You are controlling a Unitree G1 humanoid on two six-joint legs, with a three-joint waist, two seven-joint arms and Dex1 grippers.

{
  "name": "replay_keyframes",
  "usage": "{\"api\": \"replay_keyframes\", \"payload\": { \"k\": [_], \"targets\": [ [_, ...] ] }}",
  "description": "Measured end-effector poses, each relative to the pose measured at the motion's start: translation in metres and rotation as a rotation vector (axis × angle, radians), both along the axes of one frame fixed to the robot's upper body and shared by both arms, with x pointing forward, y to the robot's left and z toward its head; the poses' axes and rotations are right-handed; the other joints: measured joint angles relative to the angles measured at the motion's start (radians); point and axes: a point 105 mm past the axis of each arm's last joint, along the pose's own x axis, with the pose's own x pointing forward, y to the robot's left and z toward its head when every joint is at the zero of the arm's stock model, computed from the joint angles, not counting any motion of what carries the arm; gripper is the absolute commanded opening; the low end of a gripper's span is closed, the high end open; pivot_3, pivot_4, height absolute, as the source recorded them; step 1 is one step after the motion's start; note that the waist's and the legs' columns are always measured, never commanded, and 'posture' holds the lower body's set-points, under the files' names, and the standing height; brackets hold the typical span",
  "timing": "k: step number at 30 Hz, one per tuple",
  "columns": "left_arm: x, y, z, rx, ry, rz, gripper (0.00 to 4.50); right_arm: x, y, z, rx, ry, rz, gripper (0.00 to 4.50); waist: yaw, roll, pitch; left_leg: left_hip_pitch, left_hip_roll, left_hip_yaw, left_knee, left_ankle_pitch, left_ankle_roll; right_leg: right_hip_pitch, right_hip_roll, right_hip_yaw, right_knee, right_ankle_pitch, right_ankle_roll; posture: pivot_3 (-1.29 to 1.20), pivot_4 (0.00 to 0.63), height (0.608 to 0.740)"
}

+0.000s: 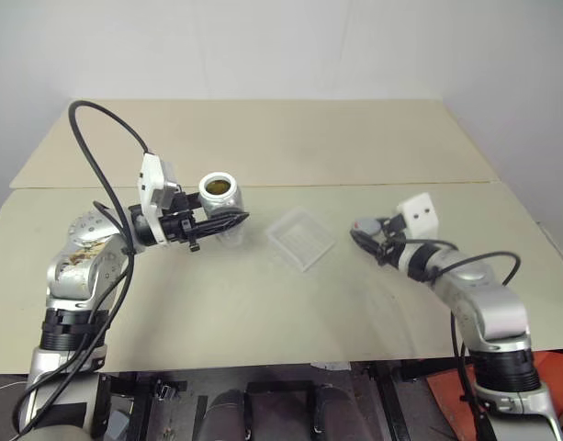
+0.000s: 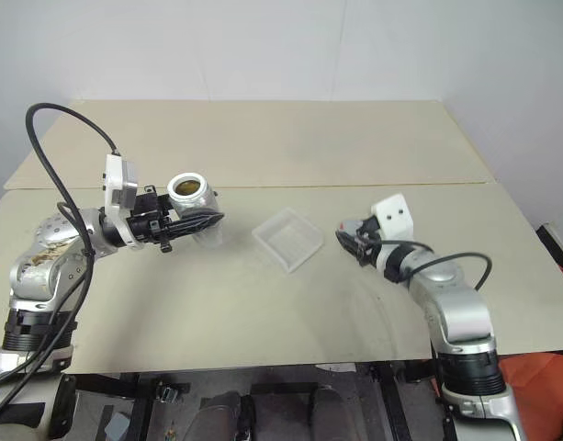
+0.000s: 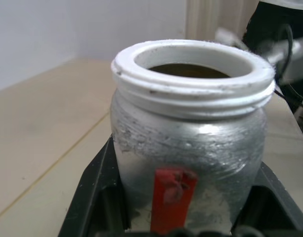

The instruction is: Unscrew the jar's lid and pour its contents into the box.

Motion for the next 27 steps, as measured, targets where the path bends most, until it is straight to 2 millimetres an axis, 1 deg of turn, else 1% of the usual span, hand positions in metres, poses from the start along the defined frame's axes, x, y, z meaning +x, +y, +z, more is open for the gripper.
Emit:
{"api": "replay_keyframes", "payload": {
  "k": [1, 3, 4, 7, 8, 10, 11, 13, 14, 15, 16, 17, 18, 20, 21, 23, 25, 27],
  "targets": [
    [0.002, -0.001, -0.001, -0.001, -0.001, 0.013, 1.93, -0.001, 0.000, -0.004, -0.001, 0.010, -0.002, 3.68, 0.001, 0.000, 0.000, 0.000, 0.000, 0.000, 0.000, 0.000, 0.000, 0.000, 0.000, 0.000, 0.000, 0.000, 0.000, 0.00, 0.150, 0.740],
    [0.006, -0.005, -0.006, 0.018, -0.009, 0.047, 1.93, -0.001, -0.001, -0.005, -0.013, 0.014, -0.004, 4.29, 0.003, 0.000, 0.000, 0.000, 0.000, 0.000, 0.000, 0.000, 0.000, 0.000, 0.000, 0.000, -0.001, 0.000, 0.000, 0.00, 0.150, 0.740],
    [0.008, -0.007, -0.007, 0.027, -0.018, 0.056, 1.93, -0.001, -0.001, -0.005, -0.018, 0.014, -0.005, 4.45, 0.004, 0.000, 0.000, -0.001, 0.000, -0.001, 0.000, 0.000, 0.000, 0.000, 0.000, 0.000, -0.001, 0.000, 0.000, 0.00, 0.150, 0.740],
    [0.019, -0.014, -0.011, 0.061, -0.073, 0.135, 1.93, -0.003, -0.006, -0.005, -0.046, 0.032, 0.001, 4.45, 0.007, 0.000, 0.000, -0.001, -0.001, -0.001, 0.000, 0.000, 0.000, 0.000, 0.000, 0.000, -0.001, 0.000, 0.000, 0.00, 0.150, 0.740],
    [0.023, -0.015, -0.012, 0.083, -0.101, 0.162, 1.93, -0.005, -0.008, -0.002, -0.062, 0.040, 0.014, 4.45, 0.008, 0.000, 0.000, -0.001, -0.001, -0.001, 0.000, 0.000, 0.000, 0.000, 0.000, 0.000, -0.001, 0.000, 0.000, 0.00, 0.150, 0.740],
    [0.034, -0.019, -0.011, 0.136, -0.194, 0.232, 1.93, -0.009, -0.008, 0.010, -0.066, 0.068, 0.064, 4.45, 0.011, 0.000, 0.000, -0.001, -0.001, -0.001, 0.000, 0.000, 0.000, 0.000, -0.001, 0.000, -0.001, 0.000, 0.001, 0.00, 0.150, 0.740],
    [0.041, -0.023, -0.010, 0.178, -0.262, 0.271, 1.93, -0.011, -0.003, 0.026, -0.048, 0.061, 0.110, 4.45, 0.014, 0.000, 0.000, -0.001, -0.001, -0.001, 0.001, 0.000, 0.000, 0.000, 0.000, 0.000, -0.001, 0.001, 0.001, 0.00, 0.150, 0.740],
    [0.049, -0.031, -0.008, 0.248, -0.382, 0.310, 1.93, -0.015, 0.007, 0.050, -0.019, 0.039, 0.187, 4.45, 0.014, 0.000, 0.000, -0.001, -0.001, -0.001, 0.000, 0.000, 0.001, 0.001, 0.000, 0.000, -0.002, 0.001, 0.001, 0.00, 0.150, 0.740],
    [0.056, -0.037, -0.007, 0.332, -0.507, 0.343, 1.93, -0.018, 0.014, 0.062, 0.004, 0.050, 0.245, 4.45, 0.015, 0.000, 0.000, 0.000, -0.001, -0.002, 0.000, 0.000, 0.001, 0.001, 0.000, 0.000, -0.002, 0.001, 0.001, 0.00, 0.150, 0.740],
    [0.064, -0.043, -0.008, 0.454, -0.661, 0.366, 1.93, -0.023, 0.021, 0.073, 0.031, 0.063, 0.311, 4.45, 0.018, 0.000, 0.000, -0.001, -0.001, -0.002, 0.000, 0.000, 0.001, 0.001, 0.000, -0.001, -0.002, 0.001, 0.000, 0.00, 0.150, 0.740],
    [0.068, -0.047, -0.009, 0.542, -0.769, 0.362, 1.93, -0.027, 0.028, 0.082, 0.047, 0.063, 0.364, 4.45, 0.019, 0.000, 0.000, -0.001, -0.001, -0.002, 0.000, 0.000, 0.001, 0.001, 0.000, -0.001, -0.003, 0.002, 0.000, 0.00, 0.150, 0.740],
    [0.073, -0.055, -0.007, 0.651, -0.961, 0.340, 1.93, -0.034, 0.036, 0.091, 0.060, 0.073, 0.437, 4.45, 0.023, 0.000, 0.000, -0.001, -0.001, -0.002, 0.000, 0.000, 0.001, 0.001, 0.000, -0.002, -0.003, 0.002, 0.000, 0.00, 0.150, 0.740],
    [0.075, -0.064, -0.004, 0.714, -1.100, 0.314, 1.93, -0.037, 0.040, 0.095, 0.067, 0.086, 0.475, 4.45, 0.028, 0.000, 0.000, -0.002, -0.001, -0.002, 0.000, -0.001, 0.001, 0.001, -0.001, -0.002, -0.004, 0.002, 0.001, 0.00, 0.150, 0.740],
    [0.080, -0.082, 0.002, 0.820, -1.378, 0.252, 1.93, -0.042, 0.046, 0.098, 0.068, 0.118, 0.527, 4.45, 0.034, 0.000, 0.000, -0.004, -0.002, -0.001, 0.001, -0.002, 0.003, 0.001, -0.002, -0.003, -0.005, 0.002, 0.002, 0.00, 0.150, 0.740],
    [0.081, -0.089, 0.005, 0.849, -1.481, 0.222, 1.93, -0.043, 0.049, 0.099, 0.058, 0.128, 0.546, 4.45, 0.037, 0.000, 0.000, -0.005, -0.002, 0.000, 0.001, -0.002, 0.004, 0.000, -0.002, -0.003, -0.005, 0.003, 0.003, 0.00, 0.150, 0.740],
    [0.083, -0.108, 0.008, 0.916, -1.748, 0.125, 1.93, -0.044, 0.052, 0.099, 0.053, 0.159, 0.575, 4.45, 0.043, 0.000, 0.000, -0.011, -0.003, 0.001, 0.003, -0.003, 0.005, -0.002, -0.002, -0.004, -0.005, 0.004, 0.005, 0.00, 0.150, 0.740],
    [0.081, -0.122, 0.003, 0.915, -1.909, 0.037, 1.93, -0.046, 0.056, 0.099, 0.045, 0.178, 0.601, 4.45, 0.044, 0.000, 0.000, -0.012, -0.003, 0.004, 0.004, -0.004, 0.007, -0.003, -0.004, -0.004, -0.005, 0.004, 0.007, 0.00, 0.150, 0.740],
    [0.080, -0.130, -0.007, 0.918, -1.975, -0.033, 1.93, -0.046, 0.057, 0.098, 0.041, 0.186, 0.604, 4.45, 0.044, 0.000, 0.000, -0.013, -0.003, 0.006, 0.004, -0.004, 0.007, -0.004, -0.004, -0.004, -0.006, 0.003, 0.008, 0.00, 0.150, 0.740]
  ]
}}
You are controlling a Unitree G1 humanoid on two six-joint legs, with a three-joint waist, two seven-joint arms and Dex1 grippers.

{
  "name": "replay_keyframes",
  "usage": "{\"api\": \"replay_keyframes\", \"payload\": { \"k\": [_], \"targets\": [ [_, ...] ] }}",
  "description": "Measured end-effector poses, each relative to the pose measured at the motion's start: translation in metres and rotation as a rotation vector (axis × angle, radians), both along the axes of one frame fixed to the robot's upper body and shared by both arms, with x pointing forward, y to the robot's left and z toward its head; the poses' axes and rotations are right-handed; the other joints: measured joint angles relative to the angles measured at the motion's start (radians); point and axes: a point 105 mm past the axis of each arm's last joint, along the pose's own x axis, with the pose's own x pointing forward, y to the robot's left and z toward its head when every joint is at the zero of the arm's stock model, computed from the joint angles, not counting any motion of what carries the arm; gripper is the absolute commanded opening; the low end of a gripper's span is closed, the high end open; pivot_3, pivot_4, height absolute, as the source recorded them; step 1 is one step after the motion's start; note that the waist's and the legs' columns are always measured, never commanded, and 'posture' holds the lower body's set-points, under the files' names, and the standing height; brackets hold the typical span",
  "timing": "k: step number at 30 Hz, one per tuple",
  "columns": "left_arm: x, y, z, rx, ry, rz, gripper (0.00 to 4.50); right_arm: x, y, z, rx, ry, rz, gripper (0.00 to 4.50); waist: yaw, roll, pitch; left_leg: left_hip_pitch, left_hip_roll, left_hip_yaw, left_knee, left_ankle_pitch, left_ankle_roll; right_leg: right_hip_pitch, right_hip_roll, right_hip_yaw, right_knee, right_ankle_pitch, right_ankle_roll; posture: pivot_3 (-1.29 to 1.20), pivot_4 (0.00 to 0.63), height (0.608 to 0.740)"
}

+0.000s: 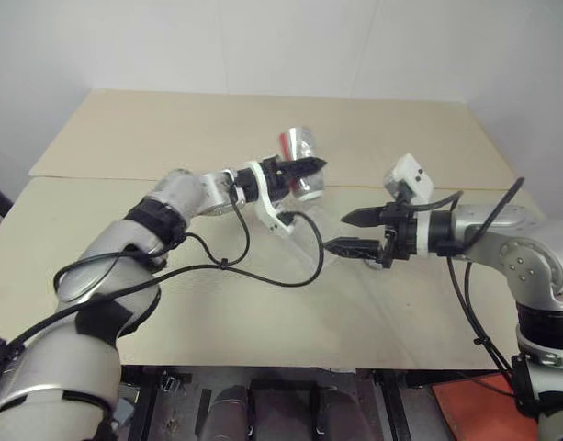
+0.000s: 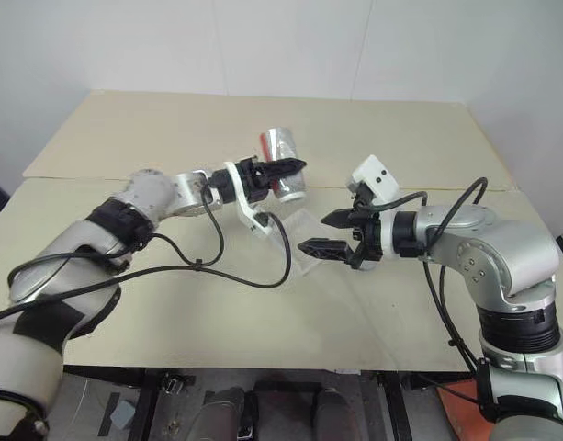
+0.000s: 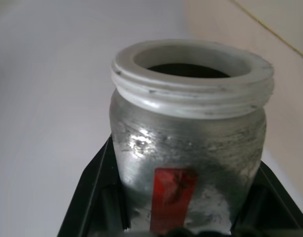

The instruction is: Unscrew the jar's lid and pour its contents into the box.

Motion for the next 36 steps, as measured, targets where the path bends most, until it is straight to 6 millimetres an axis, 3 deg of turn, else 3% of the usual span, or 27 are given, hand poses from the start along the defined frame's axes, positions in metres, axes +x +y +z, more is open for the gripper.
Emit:
{"api": "replay_keyframes", "payload": {
  "k": [2, 5, 14, 18, 21, 25, 27, 28, 32, 34, 36],
  "targets": [
    [-0.004, -0.008, -0.017, 0.072, -0.024, -0.064, 1.93, 0.000, 0.001, 0.000, -0.001, 0.002, 0.001, 4.45, 0.000, 0.000, 0.000, -0.002, 0.000, 0.001, 0.000, 0.000, 0.000, -0.003, 0.000, 0.000, 0.001, 0.000, 0.000, 0.00, 0.150, 0.740],
    [-0.005, -0.011, -0.024, 0.100, -0.053, -0.090, 1.93, 0.000, 0.000, 0.000, -0.005, 0.008, -0.005, 4.45, -0.001, 0.000, 0.000, -0.005, 0.000, 0.002, 0.002, 0.000, -0.001, -0.006, 0.000, 0.000, 0.003, 0.000, 0.000, 0.00, 0.150, 0.740],
    [0.002, -0.008, -0.015, 0.091, -0.113, -0.075, 1.93, -0.002, 0.001, 0.000, -0.002, 0.009, -0.012, 4.45, -0.002, 0.000, 0.000, -0.006, 0.000, 0.002, 0.003, 0.001, -0.001, -0.007, -0.001, 0.001, 0.005, 0.000, 0.000, 0.00, 0.150, 0.740],
    [0.002, -0.008, -0.010, 0.031, -0.057, -0.060, 1.93, -0.001, 0.001, 0.000, -0.001, -0.009, -0.010, 4.45, -0.002, 0.000, 0.000, -0.006, 0.000, 0.001, 0.003, 0.001, -0.001, -0.007, -0.001, 0.001, 0.005, 0.000, 0.000, 0.00, 0.150, 0.740],
    [0.006, -0.001, 0.004, -0.142, 0.101, 0.013, 1.93, 0.001, -0.001, -0.002, -0.007, -0.063, -0.020, 4.45, -0.004, 0.000, 0.000, -0.005, 0.000, 0.001, 0.004, 0.001, -0.001, -0.008, -0.002, 0.001, 0.005, 0.000, 0.000, 0.00, 0.150, 0.740],
    [0.019, 0.036, 0.015, -0.381, 0.348, 0.170, 1.93, 0.002, -0.009, 0.001, -0.008, -0.125, -0.027, 4.45, -0.016, 0.000, 0.000, -0.005, 0.000, 0.002, 0.004, 0.003, -0.005, -0.008, -0.002, 0.001, 0.006, 0.000, 0.000, 0.00, 0.150, 0.740],
    [0.033, 0.058, 0.021, -0.671, 0.604, 0.316, 1.93, 0.003, -0.010, 0.006, 0.001, -0.154, -0.023, 4.45, -0.019, 0.001, -0.001, -0.004, 0.001, 0.003, 0.005, 0.005, -0.009, -0.008, -0.002, 0.001, 0.007, 0.000, 0.000, 0.00, 0.150, 0.740],
    [0.041, 0.073, 0.019, -0.880, 0.815, 0.396, 1.93, 0.005, -0.012, 0.008, 0.002, -0.168, -0.029, 4.45, -0.023, 0.001, -0.001, -0.005, 0.002, 0.003, 0.007, 0.005, -0.009, -0.007, -0.002, 0.001, 0.008, 0.000, 0.000, 0.00, 0.150, 0.740],
    [0.046, 0.116, -0.002, -1.376, 1.382, 0.558, 1.93, 0.007, -0.015, 0.007, 0.001, -0.179, -0.040, 4.45, -0.032, 0.001, -0.001, -0.006, 0.001, -0.005, 0.010, 0.004, -0.006, -0.007, -0.001, 0.002, 0.009, 0.000, 0.001, 0.00, 0.150, 0.740],
    [0.037, 0.124, -0.006, -1.541, 1.500, 0.561, 1.93, 0.007, -0.014, 0.006, 0.004, -0.179, -0.037, 4.45, -0.035, 0.001, -0.001, -0.005, 0.001, -0.008, 0.011, 0.002, -0.004, -0.004, 0.000, 0.002, 0.008, 0.000, 0.001, 0.00, 0.150, 0.740],
    [0.028, 0.127, -0.011, -1.600, 1.502, 0.574, 1.93, 0.007, -0.013, 0.006, 0.009, -0.181, -0.033, 4.45, -0.036, 0.001, -0.001, -0.003, 0.000, -0.009, 0.011, 0.002, -0.003, -0.001, 0.000, 0.001, 0.007, 0.000, 0.002, 0.00, 0.150, 0.740]
  ]
}}
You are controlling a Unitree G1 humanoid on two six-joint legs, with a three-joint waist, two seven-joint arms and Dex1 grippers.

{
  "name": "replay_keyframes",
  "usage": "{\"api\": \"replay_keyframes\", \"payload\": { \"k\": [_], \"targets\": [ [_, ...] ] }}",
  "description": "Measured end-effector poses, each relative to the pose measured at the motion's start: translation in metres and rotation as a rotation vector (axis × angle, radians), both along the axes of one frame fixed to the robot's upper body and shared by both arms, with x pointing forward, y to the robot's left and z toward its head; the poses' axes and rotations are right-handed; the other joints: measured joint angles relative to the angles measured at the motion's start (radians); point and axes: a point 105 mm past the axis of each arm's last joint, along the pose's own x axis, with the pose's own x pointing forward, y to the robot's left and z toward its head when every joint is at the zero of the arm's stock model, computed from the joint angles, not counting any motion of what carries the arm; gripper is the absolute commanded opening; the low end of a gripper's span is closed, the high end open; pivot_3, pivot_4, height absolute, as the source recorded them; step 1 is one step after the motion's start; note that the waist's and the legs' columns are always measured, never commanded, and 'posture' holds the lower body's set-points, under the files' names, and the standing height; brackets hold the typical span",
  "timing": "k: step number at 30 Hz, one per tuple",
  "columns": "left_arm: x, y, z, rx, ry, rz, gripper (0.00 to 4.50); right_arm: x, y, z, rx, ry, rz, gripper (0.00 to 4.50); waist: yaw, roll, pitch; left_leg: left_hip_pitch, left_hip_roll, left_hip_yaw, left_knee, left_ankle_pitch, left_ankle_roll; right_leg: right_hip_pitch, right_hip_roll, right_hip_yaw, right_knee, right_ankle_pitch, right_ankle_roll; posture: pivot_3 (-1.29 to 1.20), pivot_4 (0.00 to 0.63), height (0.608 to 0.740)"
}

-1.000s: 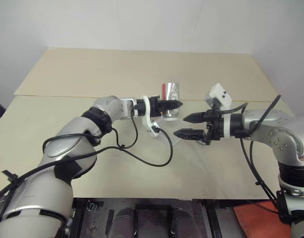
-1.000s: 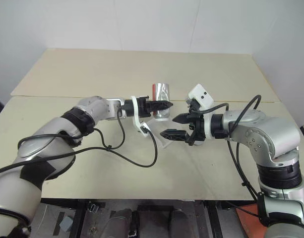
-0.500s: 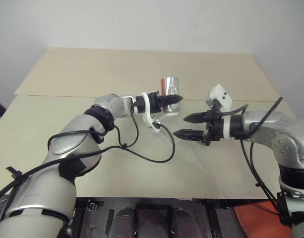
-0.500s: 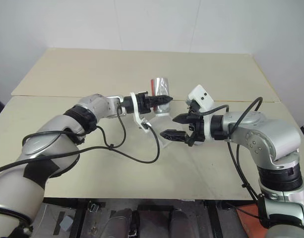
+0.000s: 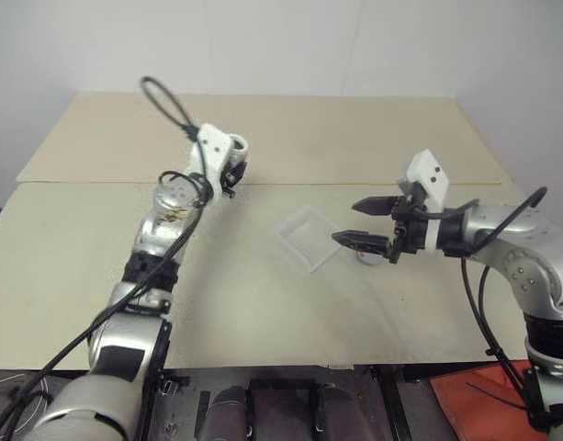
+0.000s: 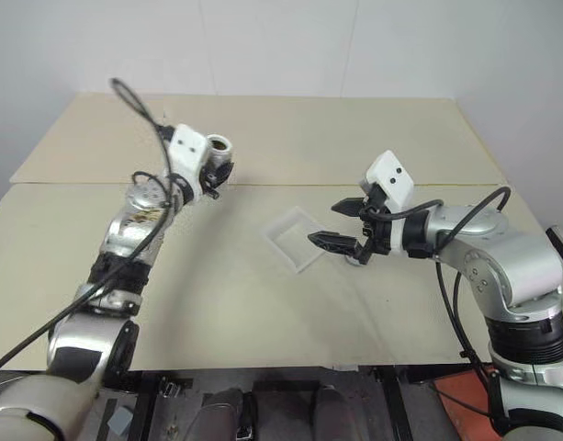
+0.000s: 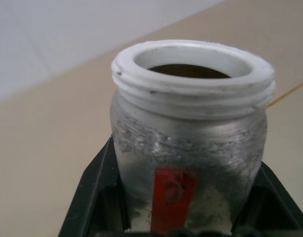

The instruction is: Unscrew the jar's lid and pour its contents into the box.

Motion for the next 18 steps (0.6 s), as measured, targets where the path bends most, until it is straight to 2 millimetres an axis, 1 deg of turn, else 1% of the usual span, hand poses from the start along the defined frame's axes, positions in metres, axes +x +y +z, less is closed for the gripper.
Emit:
{"api": "replay_keyframes", "payload": {
  "k": [4, 7, 8, 9, 11, 13, 16, 18],
  "targets": [
    [-0.014, 0.012, -0.013, -0.045, 0.039, 0.056, 1.93, 0.000, 0.001, 0.000, 0.005, 0.000, 0.009, 4.45, 0.002, 0.000, 0.000, 0.006, 0.000, 0.000, 0.000, -0.002, 0.004, 0.005, 0.000, 0.000, -0.001, 0.000, 0.000, 0.00, 0.150, 0.740],
    [-0.021, 0.013, -0.012, -0.092, 0.030, 0.043, 1.93, 0.001, 0.001, -0.001, 0.007, 0.007, 0.008, 4.45, 0.007, 0.000, 0.000, 0.007, 0.000, 0.000, 0.000, -0.002, 0.004, 0.005, -0.001, 0.000, -0.002, 0.000, 0.000, 0.00, 0.150, 0.740],
    [-0.022, 0.013, -0.012, -0.076, 0.013, 0.042, 1.93, 0.001, 0.001, -0.002, 0.005, 0.010, 0.009, 4.45, 0.009, 0.000, 0.000, 0.007, -0.001, 0.000, 0.000, -0.002, 0.004, 0.005, -0.001, 0.000, -0.001, 0.000, 0.000, 0.00, 0.150, 0.740],
    [-0.023, 0.012, -0.011, 0.001, -0.024, 0.044, 1.93, 0.001, 0.002, -0.003, 0.003, 0.015, 0.013, 4.45, 0.011, 0.000, 0.000, 0.008, -0.001, 0.000, 0.000, -0.002, 0.004, 0.006, -0.001, 0.000, -0.001, 0.001, -0.001, 0.00, 0.150, 0.740],
    [-0.023, 0.008, -0.007, 0.227, -0.135, 0.035, 1.93, 0.002, 0.002, -0.004, 0.001, 0.022, 0.015, 4.45, 0.014, 0.000, 0.000, 0.008, -0.001, 0.000, 0.000, -0.002, 0.003, 0.006, -0.001, 0.000, -0.001, 0.001, -0.002, 0.00, 0.150, 0.740],
    [-0.025, -0.002, -0.001, 0.481, -0.289, -0.007, 1.93, 0.002, 0.002, -0.004, -0.001, 0.023, 0.019, 4.45, 0.019, 0.000, 0.000, 0.009, -0.001, 0.002, 0.000, -0.002, 0.003, 0.006, -0.001, 0.001, -0.002, 0.001, -0.002, 0.00, 0.150, 0.740],
    [-0.023, -0.027, 0.005, 0.889, -0.552, -0.122, 1.93, 0.001, 0.004, -0.001, -0.006, 0.018, 0.037, 4.45, 0.028, 0.000, 0.000, 0.008, -0.001, 0.003, 0.000, -0.002, 0.003, 0.006, -0.001, 0.000, -0.002, 0.002, -0.002, 0.00, 0.150, 0.740],
    [-0.019, -0.046, 0.014, 1.118, -0.733, -0.188, 1.93, 0.001, 0.002, -0.001, -0.022, 0.021, 0.044, 4.45, 0.035, 0.000, 0.000, 0.007, -0.002, 0.004, 0.000, -0.002, 0.004, 0.006, -0.001, -0.001, -0.003, 0.002, -0.002, 0.00, 0.150, 0.740]
  ]
}}
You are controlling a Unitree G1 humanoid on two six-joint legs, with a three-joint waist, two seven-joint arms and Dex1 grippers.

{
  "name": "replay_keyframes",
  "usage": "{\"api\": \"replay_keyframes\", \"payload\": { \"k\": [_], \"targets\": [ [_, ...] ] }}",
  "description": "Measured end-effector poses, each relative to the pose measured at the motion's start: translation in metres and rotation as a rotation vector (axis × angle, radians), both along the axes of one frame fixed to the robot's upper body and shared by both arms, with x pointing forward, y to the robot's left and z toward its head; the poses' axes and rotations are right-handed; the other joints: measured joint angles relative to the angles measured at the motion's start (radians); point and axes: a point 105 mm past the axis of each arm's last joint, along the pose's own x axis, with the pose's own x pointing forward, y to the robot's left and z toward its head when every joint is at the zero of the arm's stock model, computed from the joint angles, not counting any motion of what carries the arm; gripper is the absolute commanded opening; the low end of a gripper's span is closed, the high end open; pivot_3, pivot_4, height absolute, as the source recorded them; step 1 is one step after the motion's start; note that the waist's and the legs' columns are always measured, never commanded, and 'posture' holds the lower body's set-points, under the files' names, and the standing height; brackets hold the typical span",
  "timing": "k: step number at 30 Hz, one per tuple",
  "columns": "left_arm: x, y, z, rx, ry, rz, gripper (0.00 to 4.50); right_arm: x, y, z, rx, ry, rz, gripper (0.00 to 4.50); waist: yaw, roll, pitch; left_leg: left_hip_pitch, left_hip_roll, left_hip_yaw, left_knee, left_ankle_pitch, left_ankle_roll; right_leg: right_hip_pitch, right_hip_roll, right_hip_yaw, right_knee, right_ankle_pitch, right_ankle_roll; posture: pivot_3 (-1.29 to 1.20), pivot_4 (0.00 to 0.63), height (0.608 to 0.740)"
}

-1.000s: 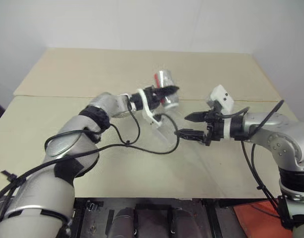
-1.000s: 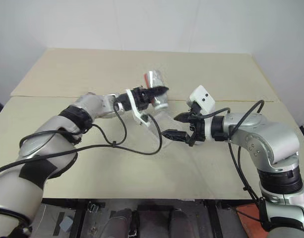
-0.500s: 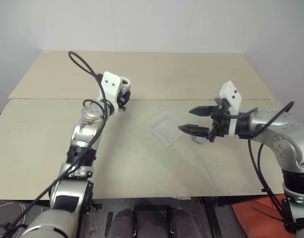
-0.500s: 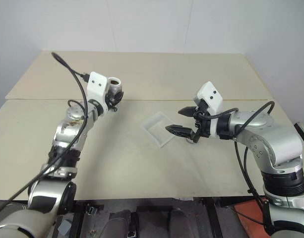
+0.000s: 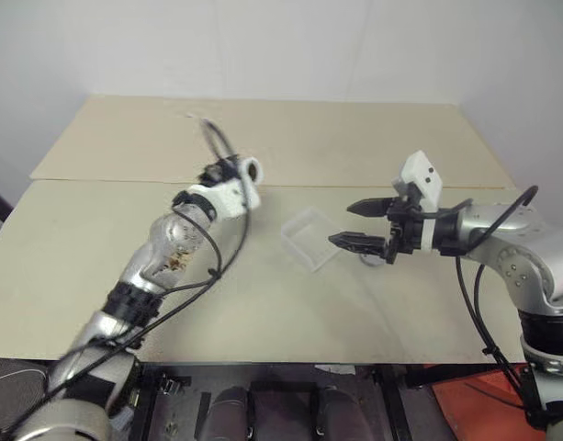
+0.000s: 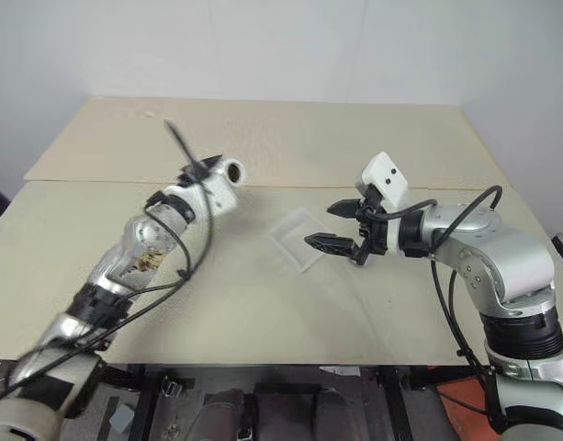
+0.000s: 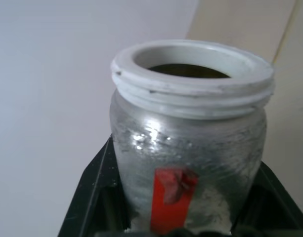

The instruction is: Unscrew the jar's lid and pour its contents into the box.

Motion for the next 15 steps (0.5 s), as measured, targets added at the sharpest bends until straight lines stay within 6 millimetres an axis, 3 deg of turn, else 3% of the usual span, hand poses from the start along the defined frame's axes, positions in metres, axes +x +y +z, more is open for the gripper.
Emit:
{"api": "replay_keyframes", "payload": {
  "k": [3, 6, 10, 12, 15],
  "targets": [
    [0.005, -0.038, 0.020, 0.370, -0.267, -0.134, 1.93, 0.002, -0.003, 0.001, -0.035, 0.002, 0.000, 4.45, 0.011, 0.000, 0.000, -0.002, 0.000, 0.005, 0.001, -0.001, 0.001, 0.000, 0.000, -0.001, -0.002, 0.000, 0.001, 0.00, 0.150, 0.740],
    [0.001, -0.075, 0.028, 0.590, -0.465, -0.265, 1.93, 0.006, -0.007, 0.000, -0.065, 0.011, -0.018, 4.45, 0.013, 0.000, 0.000, -0.003, 0.000, 0.006, 0.001, -0.001, 0.002, 0.000, 0.000, -0.001, 0.000, 0.000, 0.001, 0.00, 0.150, 0.740],
    [-0.007, -0.102, -0.005, 0.794, -0.550, -0.424, 1.93, 0.008, -0.015, -0.004, -0.111, 0.044, -0.065, 4.45, 0.009, 0.000, 0.000, -0.005, 0.000, 0.009, 0.001, -0.002, 0.003, -0.004, 0.000, 0.002, -0.001, -0.001, 0.004, 0.00, 0.150, 0.740],
    [-0.009, -0.105, -0.022, 0.850, -0.551, -0.471, 1.93, 0.009, -0.021, -0.006, -0.132, 0.058, -0.094, 4.45, 0.005, 0.000, 0.000, -0.009, 0.001, 0.010, 0.001, -0.001, 0.002, -0.007, 0.000, 0.002, 0.000, -0.001, 0.004, 0.00, 0.150, 0.740],
    [-0.006, -0.105, -0.028, 0.865, -0.549, -0.474, 1.93, 0.010, -0.026, -0.005, -0.139, 0.061, -0.121, 4.45, 0.003, 0.000, 0.000, -0.009, 0.001, 0.009, 0.001, -0.002, 0.002, -0.008, 0.000, 0.002, 0.001, -0.001, 0.004, 0.00, 0.150, 0.740]
  ]
}}
